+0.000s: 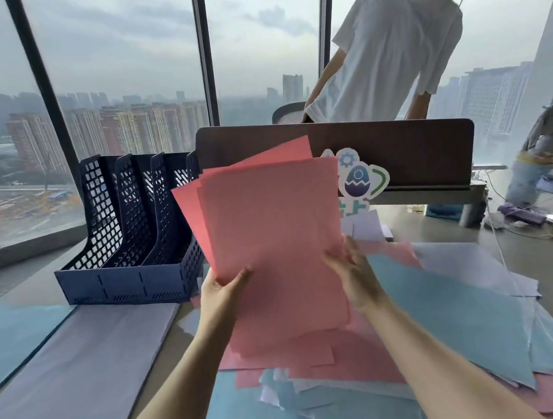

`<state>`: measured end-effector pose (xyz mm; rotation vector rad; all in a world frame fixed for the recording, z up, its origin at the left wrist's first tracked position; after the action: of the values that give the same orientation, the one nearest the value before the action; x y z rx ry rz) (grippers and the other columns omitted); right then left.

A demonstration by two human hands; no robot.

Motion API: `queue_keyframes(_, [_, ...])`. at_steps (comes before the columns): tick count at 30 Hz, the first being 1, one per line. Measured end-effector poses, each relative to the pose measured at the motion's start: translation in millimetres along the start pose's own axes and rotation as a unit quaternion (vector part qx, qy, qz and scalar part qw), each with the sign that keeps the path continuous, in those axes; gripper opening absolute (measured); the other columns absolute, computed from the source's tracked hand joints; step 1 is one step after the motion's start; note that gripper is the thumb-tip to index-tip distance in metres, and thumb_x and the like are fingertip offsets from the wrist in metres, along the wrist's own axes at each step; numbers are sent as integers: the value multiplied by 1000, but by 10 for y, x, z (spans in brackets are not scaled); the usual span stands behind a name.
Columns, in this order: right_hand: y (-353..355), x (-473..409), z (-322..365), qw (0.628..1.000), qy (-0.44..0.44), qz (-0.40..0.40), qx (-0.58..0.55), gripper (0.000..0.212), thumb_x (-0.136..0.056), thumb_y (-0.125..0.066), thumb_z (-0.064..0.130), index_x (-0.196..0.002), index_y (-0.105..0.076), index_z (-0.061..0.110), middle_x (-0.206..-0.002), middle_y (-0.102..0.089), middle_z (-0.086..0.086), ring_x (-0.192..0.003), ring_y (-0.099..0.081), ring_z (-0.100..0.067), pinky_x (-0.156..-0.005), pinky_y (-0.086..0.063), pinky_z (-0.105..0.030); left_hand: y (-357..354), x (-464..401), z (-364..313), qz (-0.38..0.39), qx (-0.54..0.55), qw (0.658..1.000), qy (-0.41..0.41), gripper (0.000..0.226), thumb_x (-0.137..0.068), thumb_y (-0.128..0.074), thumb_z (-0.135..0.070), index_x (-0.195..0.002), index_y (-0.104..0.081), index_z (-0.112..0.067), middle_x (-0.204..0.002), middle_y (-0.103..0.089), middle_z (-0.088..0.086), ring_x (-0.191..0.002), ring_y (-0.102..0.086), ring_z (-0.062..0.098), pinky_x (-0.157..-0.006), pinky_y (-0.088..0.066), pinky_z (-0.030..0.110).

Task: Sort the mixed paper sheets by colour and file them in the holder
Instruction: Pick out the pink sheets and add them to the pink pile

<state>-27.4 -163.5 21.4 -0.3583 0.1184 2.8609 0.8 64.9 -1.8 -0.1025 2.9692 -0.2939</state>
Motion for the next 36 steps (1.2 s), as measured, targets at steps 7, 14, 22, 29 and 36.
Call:
queue_keyframes(7, [-81,208,-296,999,-40,11,17,23,-94,-59,39,-94,-71,19,-89,-71,4,-76,-57,3,-82,-50,-37,41,98,31,-30,15,997,-66,29,-83,-76,-22,-111,-66,-23,-107,-73,1,-102,-68,20,-93,-53,38])
queue_keyframes(14, [-173,49,-233,994,-5,-5,113,27,-92,-59,17,-71,-43,17,-62,-37,6,-54,-32,-8,-57,-29,-31,6,19,2,-14,-41,996,-72,22,-90,-57,5,-104,-66,-11,-88,-73,7,-74,-67,15,-64,-57,26])
queue_keyframes(22, [-272,-35,159,1000,-15,-12,5,19,-96,-53,12,-103,-67,22,-90,-71,9,-80,-64,-4,-74,-49,-21,402,-109,-366,32,-33,999,-17,28,-88,-60,6,-100,-66,-18,-85,-73,3,-70,-68,15,-68,-59,30])
queue_keyframes(29, [-707,308,-177,982,-51,88,160,17,-95,-54,14,-78,-56,10,-59,-42,2,-53,-35,-13,-50,-30,-28,956,150,-166,45,-76,988,128,42,-70,-70,1,-110,-63,-7,-98,-72,19,-77,-69,32,-74,-59,45])
queue_keyframes(36, [-791,599,-448,957,-110,167,210,26,-97,-52,15,-72,-48,11,-57,-36,-1,-46,-40,-14,-44,-40,-26,1346,272,145,0,-200,967,159,37,-82,-53,17,-110,-67,-3,-90,-75,17,-72,-71,29,-71,-60,39])
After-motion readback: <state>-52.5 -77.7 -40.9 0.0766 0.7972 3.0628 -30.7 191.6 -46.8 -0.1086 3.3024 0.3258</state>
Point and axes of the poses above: each hand's wrist, its own x-axis away from the middle knuckle, its own y-axis out of the back of the hand, z = x × y, the point moved 3 cm from there along -x, towards the middle knuckle
